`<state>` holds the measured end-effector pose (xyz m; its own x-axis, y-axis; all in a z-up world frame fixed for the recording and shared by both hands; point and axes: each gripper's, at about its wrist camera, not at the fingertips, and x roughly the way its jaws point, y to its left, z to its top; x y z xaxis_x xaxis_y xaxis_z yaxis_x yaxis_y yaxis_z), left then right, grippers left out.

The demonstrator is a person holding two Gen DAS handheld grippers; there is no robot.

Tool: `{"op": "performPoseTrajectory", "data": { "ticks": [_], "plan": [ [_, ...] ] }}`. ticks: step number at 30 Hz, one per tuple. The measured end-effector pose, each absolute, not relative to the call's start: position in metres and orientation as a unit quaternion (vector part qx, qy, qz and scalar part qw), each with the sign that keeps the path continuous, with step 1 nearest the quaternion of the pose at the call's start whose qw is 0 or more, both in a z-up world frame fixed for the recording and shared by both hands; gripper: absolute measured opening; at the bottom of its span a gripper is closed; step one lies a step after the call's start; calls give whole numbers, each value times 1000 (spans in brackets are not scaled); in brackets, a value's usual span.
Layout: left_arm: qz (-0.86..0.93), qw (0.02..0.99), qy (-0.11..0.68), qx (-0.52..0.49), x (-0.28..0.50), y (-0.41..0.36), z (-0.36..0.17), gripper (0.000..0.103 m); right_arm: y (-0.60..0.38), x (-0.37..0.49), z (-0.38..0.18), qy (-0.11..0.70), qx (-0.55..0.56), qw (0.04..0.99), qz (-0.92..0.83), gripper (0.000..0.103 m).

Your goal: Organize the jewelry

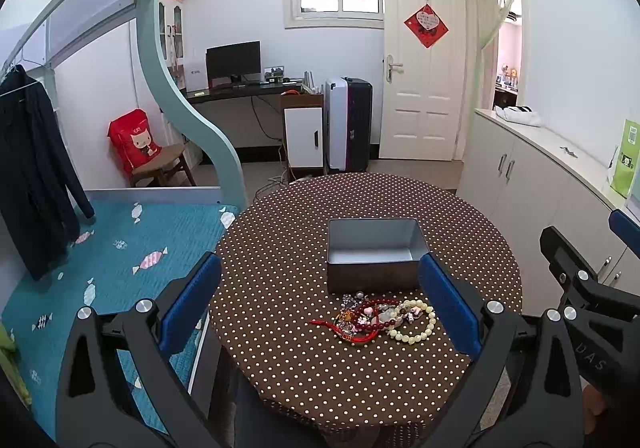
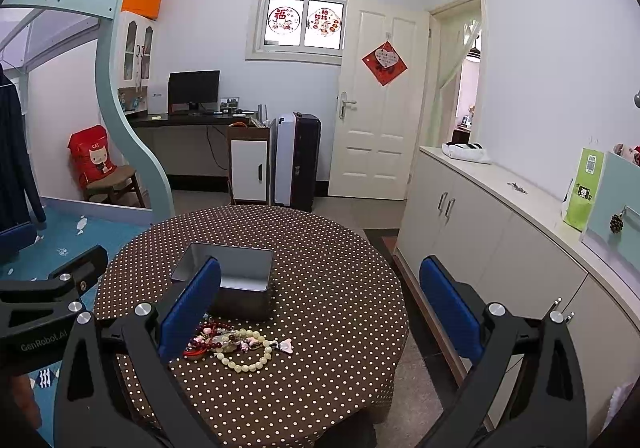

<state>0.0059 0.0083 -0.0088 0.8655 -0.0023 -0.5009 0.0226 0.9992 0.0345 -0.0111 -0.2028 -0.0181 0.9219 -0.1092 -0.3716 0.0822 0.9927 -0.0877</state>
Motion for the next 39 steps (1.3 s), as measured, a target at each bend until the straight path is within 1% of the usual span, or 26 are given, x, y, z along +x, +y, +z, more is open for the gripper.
{"op": "performPoseTrajectory", "data": {
  "ticks": [39],
  "plan": [
    [-8,961,278,17,11,15,-10,98,-203,-2,-23,210,-38,976,-46,96]
  ]
}}
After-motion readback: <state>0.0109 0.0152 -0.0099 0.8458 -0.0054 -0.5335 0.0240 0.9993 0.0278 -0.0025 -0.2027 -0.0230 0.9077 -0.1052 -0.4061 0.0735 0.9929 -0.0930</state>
